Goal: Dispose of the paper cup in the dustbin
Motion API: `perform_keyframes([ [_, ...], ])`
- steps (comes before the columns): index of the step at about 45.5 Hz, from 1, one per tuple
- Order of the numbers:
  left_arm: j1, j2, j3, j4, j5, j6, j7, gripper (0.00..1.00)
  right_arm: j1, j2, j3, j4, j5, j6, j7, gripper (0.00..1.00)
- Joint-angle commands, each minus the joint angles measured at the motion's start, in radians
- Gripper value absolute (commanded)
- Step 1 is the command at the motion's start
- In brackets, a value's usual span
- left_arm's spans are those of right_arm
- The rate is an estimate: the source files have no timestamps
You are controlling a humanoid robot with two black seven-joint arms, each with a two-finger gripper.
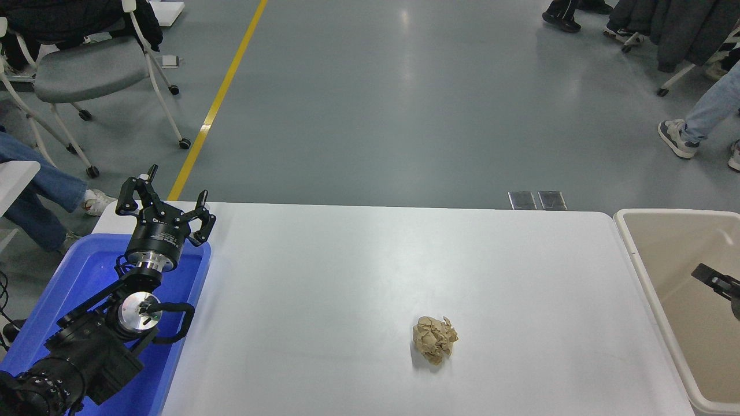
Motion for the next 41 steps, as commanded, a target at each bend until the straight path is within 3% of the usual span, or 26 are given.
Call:
perform_keyframes([
  [1, 0.000, 0.000, 0.000, 0.000, 0.000, 0.000, 0.000, 1.00, 0.059, -0.005, 0.122, 0.006, 0.193, 0.046, 0.030, 1.00],
  [8, 0.000, 0.000, 0.000, 0.000, 0.000, 0.000, 0.000, 1.00, 0.115, -0.020, 0.188, 0.010, 0.268, 0.111, 0.217, 1.00],
  [11, 0.000, 0.000, 0.000, 0.000, 0.000, 0.000, 0.000, 1.00, 0.137, -0.027, 0.239, 0.014, 0.316, 0.175, 0.252, 1.00],
  [20, 0.000, 0.000, 0.000, 0.000, 0.000, 0.000, 0.000, 1.00, 0.180, -0.060, 0.361, 0.117, 0.364, 0.230, 0.254, 1.00],
  [32, 0.000, 0.000, 0.000, 0.000, 0.000, 0.000, 0.000, 1.00, 0.166, -0.358, 0.671, 0.713, 0.362, 0.155, 0.254, 1.00],
  [41, 0.000, 0.000, 0.000, 0.000, 0.000, 0.000, 0.000, 1.00, 0.039, -0.274, 0.982, 0.789, 0.344, 0.132, 0.257, 1.00],
])
